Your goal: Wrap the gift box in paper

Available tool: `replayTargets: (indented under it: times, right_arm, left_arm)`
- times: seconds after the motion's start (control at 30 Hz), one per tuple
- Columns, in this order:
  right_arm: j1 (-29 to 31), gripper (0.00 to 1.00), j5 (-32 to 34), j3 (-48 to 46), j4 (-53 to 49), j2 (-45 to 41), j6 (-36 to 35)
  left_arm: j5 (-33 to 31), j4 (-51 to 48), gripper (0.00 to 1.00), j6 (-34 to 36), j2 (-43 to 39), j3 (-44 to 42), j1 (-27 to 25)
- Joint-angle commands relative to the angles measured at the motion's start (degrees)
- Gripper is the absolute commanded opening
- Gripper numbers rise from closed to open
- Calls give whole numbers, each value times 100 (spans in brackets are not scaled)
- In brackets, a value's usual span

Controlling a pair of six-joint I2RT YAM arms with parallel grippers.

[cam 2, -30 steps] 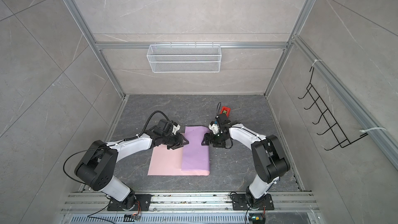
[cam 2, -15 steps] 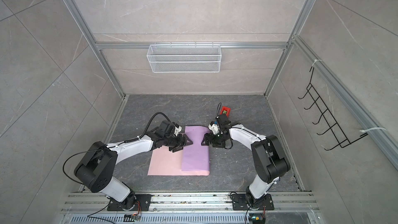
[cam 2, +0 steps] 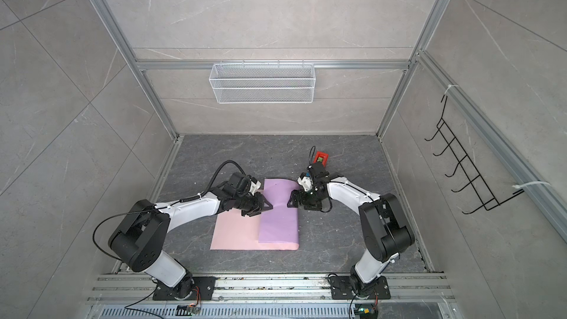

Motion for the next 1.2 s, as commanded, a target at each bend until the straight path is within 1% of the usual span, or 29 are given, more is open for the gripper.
replayTargets:
  times: [0.0, 0.17, 0.3, 0.63, 0.83, 1.03, 1.1, 1.17]
  right_arm:
    - [-118, 90, -154, 155, -299, -207, -176]
    - [-152, 94, -309, 154, -281, -70, -332]
    - [-154, 96, -242, 111, -160, -25, -295]
    - [-151, 95, -65, -30, -88, 210, -241]
    - [-136, 94, 113, -111, -114, 271, -222]
    - [-115, 93, 357, -144, -232, 351, -205]
    - [-101, 93, 400, -152, -250, 374, -205]
    - [-86, 93, 433, -170, -258, 381, -205]
  left_arm:
    - [-350, -457, 36, 142, 128, -113, -53]
    - [-342, -467, 35, 161, 135, -95, -51]
    - [-359, -487, 34, 174, 117, -94, -49]
    - [-500, -592, 31, 161, -40, -180, -29]
    - [-526, -616, 31, 154, -108, -236, -12]
    - [-561, -644, 37, 141, -183, -227, -12]
    - [-558, -636, 41, 118, -221, -223, -13]
    - [-575, -653, 49, 103, -279, -185, -12]
